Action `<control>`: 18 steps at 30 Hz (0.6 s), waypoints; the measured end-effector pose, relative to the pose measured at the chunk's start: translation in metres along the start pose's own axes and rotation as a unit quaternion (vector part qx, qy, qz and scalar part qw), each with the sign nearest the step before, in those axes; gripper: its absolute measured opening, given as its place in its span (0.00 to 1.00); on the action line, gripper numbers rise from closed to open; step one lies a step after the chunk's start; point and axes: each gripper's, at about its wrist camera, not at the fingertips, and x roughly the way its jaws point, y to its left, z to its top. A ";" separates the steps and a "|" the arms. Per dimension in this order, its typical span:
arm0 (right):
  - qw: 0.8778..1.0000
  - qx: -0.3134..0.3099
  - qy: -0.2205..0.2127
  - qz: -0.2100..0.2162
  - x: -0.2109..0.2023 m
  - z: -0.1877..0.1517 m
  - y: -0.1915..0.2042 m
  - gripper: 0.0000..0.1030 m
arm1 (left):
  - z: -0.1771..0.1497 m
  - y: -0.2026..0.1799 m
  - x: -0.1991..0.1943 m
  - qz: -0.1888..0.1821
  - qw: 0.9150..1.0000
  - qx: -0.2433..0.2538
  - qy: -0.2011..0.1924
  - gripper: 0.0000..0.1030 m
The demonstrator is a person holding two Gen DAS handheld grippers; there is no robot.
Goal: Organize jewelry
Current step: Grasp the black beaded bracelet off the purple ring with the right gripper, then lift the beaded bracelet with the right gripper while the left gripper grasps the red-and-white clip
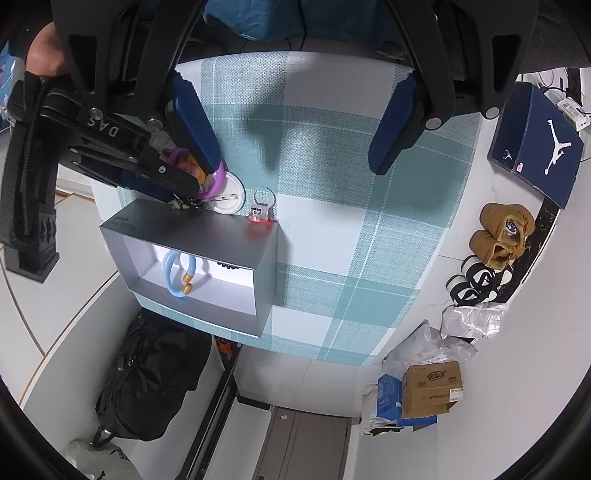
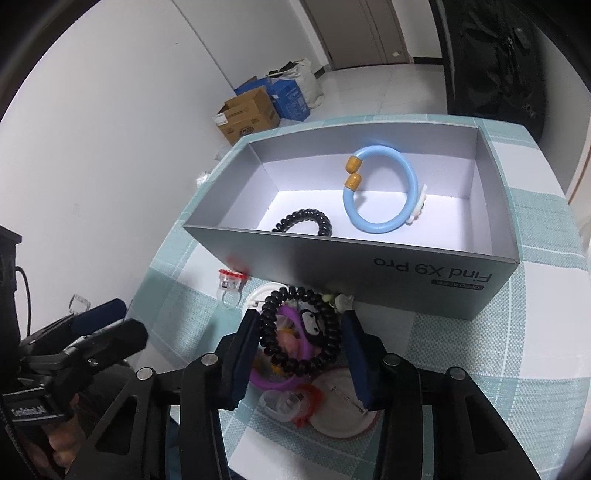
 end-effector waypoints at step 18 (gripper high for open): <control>0.995 0.014 -0.062 0.073 -0.044 -0.002 -0.011 0.37 | -0.002 -0.019 0.015 -0.040 0.999 0.010 0.026 0.77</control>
